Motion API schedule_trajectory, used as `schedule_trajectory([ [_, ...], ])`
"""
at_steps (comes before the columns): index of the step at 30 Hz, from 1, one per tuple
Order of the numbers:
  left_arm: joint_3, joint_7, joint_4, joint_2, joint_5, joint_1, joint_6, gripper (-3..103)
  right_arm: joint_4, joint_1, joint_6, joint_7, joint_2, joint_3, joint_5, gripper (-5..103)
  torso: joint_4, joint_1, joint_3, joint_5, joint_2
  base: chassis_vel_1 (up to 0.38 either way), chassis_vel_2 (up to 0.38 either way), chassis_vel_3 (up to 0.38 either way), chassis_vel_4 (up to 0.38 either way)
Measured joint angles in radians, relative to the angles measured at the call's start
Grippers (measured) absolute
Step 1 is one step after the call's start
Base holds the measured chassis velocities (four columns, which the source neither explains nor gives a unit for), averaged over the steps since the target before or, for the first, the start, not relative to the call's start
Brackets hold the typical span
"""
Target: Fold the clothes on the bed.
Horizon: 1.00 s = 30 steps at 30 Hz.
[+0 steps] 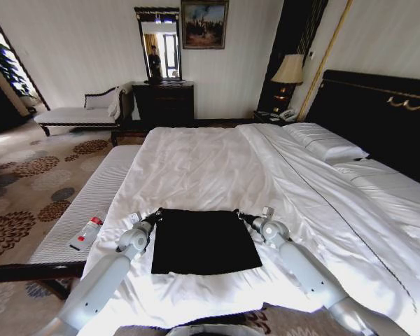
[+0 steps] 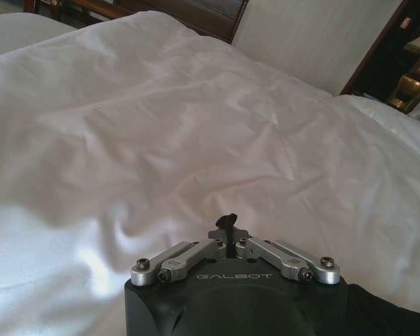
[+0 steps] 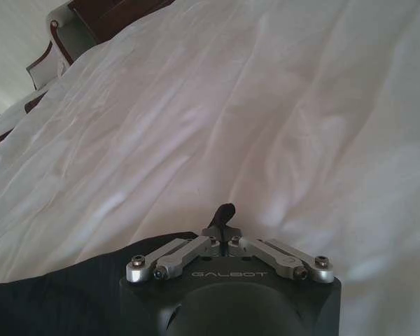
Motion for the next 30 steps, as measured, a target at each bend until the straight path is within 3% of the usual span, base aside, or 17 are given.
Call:
schedule_trajectory([
  [8, -0.007, -0.017, -0.062, 0.015, -0.01, -0.003, -0.007, 0, 0.138, -0.04, -0.002, 0.043, -0.016, 0.063, 0.024, 0, 0.0002, 0.0, 0.0, 0.0, 0.0, 0.0, 0.0, 0.0, 0.0],
  [18, -0.031, -0.059, -0.211, 0.044, -0.036, -0.029, -0.021, 0, 0.33, -0.067, 0.028, 0.062, -0.072, 0.146, -0.029, 0, 0.0, 0.0, 0.0, -0.0001, 0.0, 0.0, 0.0, 0.0, 0.0],
  [20, -0.053, -0.078, -0.29, 0.066, -0.067, -0.044, -0.025, 0, 0.39, -0.074, 0.049, 0.082, -0.091, 0.172, -0.028, 0, -0.0001, 0.0, 0.0, 0.0, 0.0, 0.0, 0.0, 0.0, 0.0],
  [30, -0.125, -0.101, -0.464, 0.17, -0.103, -0.07, -0.037, 0, 0.596, -0.108, 0.096, 0.163, -0.152, 0.287, 0.011, 0, 0.0, 0.0, 0.0, -0.0001, 0.0, 0.0, 0.0, 0.0, 0.0],
])
